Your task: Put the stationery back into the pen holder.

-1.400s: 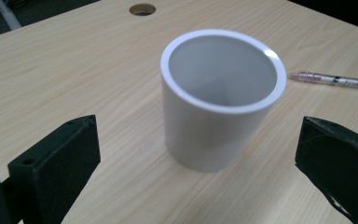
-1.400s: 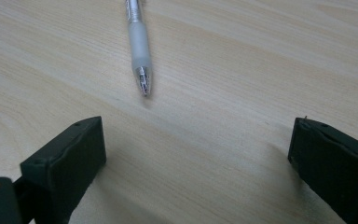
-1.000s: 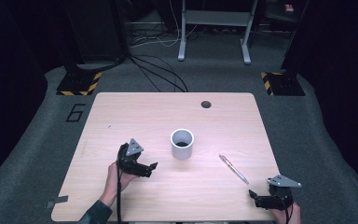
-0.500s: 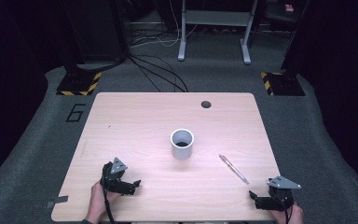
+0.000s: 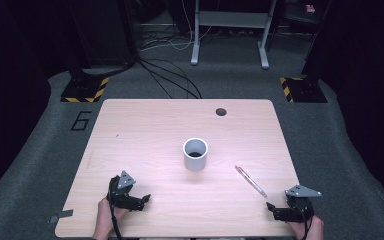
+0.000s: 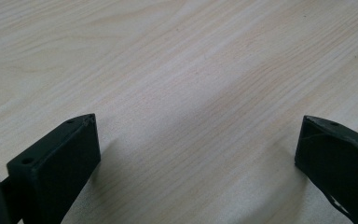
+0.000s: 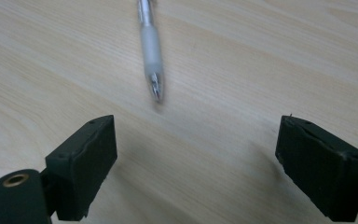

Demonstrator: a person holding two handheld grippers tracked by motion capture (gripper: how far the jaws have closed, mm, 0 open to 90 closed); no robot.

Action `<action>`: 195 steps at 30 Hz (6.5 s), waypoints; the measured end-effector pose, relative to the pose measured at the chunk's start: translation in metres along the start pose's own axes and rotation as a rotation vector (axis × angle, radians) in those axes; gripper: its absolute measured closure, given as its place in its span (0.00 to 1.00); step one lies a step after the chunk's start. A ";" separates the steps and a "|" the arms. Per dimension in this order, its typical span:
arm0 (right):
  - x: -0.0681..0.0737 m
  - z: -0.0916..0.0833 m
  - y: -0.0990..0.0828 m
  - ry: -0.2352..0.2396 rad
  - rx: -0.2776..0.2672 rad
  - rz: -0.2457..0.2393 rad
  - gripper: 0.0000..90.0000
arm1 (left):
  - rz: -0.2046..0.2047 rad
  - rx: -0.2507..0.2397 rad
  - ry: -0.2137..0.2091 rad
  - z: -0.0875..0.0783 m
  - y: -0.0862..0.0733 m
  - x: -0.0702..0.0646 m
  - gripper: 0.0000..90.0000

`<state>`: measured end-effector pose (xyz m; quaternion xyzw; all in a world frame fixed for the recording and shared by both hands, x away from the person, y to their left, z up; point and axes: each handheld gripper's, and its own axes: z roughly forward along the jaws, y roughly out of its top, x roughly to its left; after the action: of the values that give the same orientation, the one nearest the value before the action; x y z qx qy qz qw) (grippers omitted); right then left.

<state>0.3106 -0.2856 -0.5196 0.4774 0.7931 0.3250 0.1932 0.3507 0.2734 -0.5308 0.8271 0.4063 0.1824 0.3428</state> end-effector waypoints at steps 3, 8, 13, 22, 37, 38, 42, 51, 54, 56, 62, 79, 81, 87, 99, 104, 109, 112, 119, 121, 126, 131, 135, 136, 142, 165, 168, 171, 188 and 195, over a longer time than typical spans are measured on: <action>0.006 -0.002 0.014 0.018 -0.014 -0.010 0.18 | -0.002 -0.007 0.002 0.001 0.000 0.000 0.00; 0.012 0.001 0.023 0.032 -0.028 -0.032 0.29 | -0.004 -0.011 0.004 0.001 0.000 -0.001 0.00; 0.016 0.009 0.027 0.053 -0.039 -0.027 0.42 | -0.005 -0.010 0.004 0.001 0.000 -0.001 0.00; 0.019 0.022 0.030 0.062 -0.039 -0.005 0.67 | -0.005 -0.011 0.004 0.001 0.000 -0.001 0.00; 0.020 0.028 0.023 0.045 -0.087 0.010 0.88 | -0.005 -0.011 0.004 0.001 0.000 -0.001 0.00; 0.020 0.028 0.023 0.045 -0.087 0.010 0.88 | -0.005 -0.011 0.004 0.001 0.000 -0.001 0.00; 0.023 0.028 0.023 0.029 -0.087 -0.013 0.89 | -0.006 -0.009 0.005 0.001 0.000 -0.001 0.00; 0.024 0.017 0.027 0.034 -0.162 0.008 0.89 | -0.005 -0.007 0.007 0.001 0.000 -0.001 0.00; 0.024 0.010 0.032 0.036 -0.190 0.002 0.89 | -0.005 -0.007 0.008 0.001 0.000 -0.001 0.00; 0.024 0.006 0.034 0.037 -0.208 0.007 0.89 | -0.005 -0.007 0.008 0.001 0.000 -0.001 0.00; 0.023 -0.005 0.040 0.037 -0.258 0.012 0.89 | -0.006 -0.007 0.008 0.001 0.000 -0.001 0.00; 0.028 -0.023 0.066 0.050 -0.284 -0.031 0.90 | -0.007 -0.007 0.009 0.001 0.000 -0.001 0.00; 0.029 -0.024 0.069 0.048 -0.283 -0.038 0.90 | -0.013 -0.008 0.008 0.001 0.000 -0.001 0.00; 0.031 -0.029 0.081 0.041 -0.296 -0.041 0.90 | -0.007 -0.007 0.010 0.001 0.000 -0.001 0.00; 0.034 -0.035 0.103 0.031 -0.335 -0.047 0.90 | -0.018 -0.003 0.017 0.001 0.000 -0.001 0.00; 0.036 -0.039 0.114 0.023 -0.354 -0.050 0.90 | -0.008 0.000 0.024 0.000 0.000 0.000 0.00; 0.037 -0.042 0.125 0.018 -0.371 -0.060 0.90 | -0.008 0.000 0.025 0.000 0.000 0.000 0.00; 0.039 -0.045 0.133 0.019 -0.383 -0.069 0.90 | -0.008 0.000 0.025 0.000 0.000 0.000 0.00; 0.046 -0.049 0.151 0.023 -0.401 -0.100 0.90 | -0.009 0.000 0.026 0.000 0.000 0.000 0.00; 0.048 -0.050 0.156 0.022 -0.405 -0.110 0.90 | -0.010 0.000 0.025 0.000 0.000 0.000 0.01; 0.053 -0.052 0.167 0.031 -0.403 -0.132 0.90 | -0.009 0.000 0.025 0.000 0.000 0.000 0.01; 0.059 -0.051 0.177 0.041 -0.402 -0.150 0.90 | -0.009 0.000 0.025 0.000 0.000 0.000 0.01; 0.066 -0.049 0.185 0.052 -0.399 -0.174 0.90 | -0.010 0.000 0.025 0.000 0.000 0.000 0.01; 0.066 -0.049 0.185 0.052 -0.399 -0.174 0.90 | -0.010 0.000 0.025 0.000 0.000 0.000 0.01; 0.075 -0.045 0.196 0.072 -0.395 -0.204 0.90 | -0.009 0.000 0.025 0.000 0.000 0.000 0.01; 0.109 -0.022 0.221 0.154 -0.285 -0.320 0.90 | -0.010 0.000 0.025 0.000 0.000 0.000 0.01; 0.112 -0.017 0.222 0.161 -0.261 -0.328 0.90 | -0.009 0.000 0.025 0.000 0.000 0.000 0.01; 0.114 -0.012 0.225 0.175 -0.229 -0.343 0.89 | -0.010 0.000 0.025 0.000 0.000 0.000 0.01; 0.117 0.014 0.238 0.195 -0.112 -0.364 0.89 | -0.012 0.000 0.025 0.000 0.000 0.000 0.01; 0.122 0.028 0.244 0.200 -0.051 -0.369 0.89 | -0.011 0.000 0.026 0.000 0.000 0.000 0.01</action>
<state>0.4249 -0.0872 -0.3681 0.2845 0.8739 0.3497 0.1820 0.3508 0.2729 -0.5308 0.8225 0.4151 0.1911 0.3387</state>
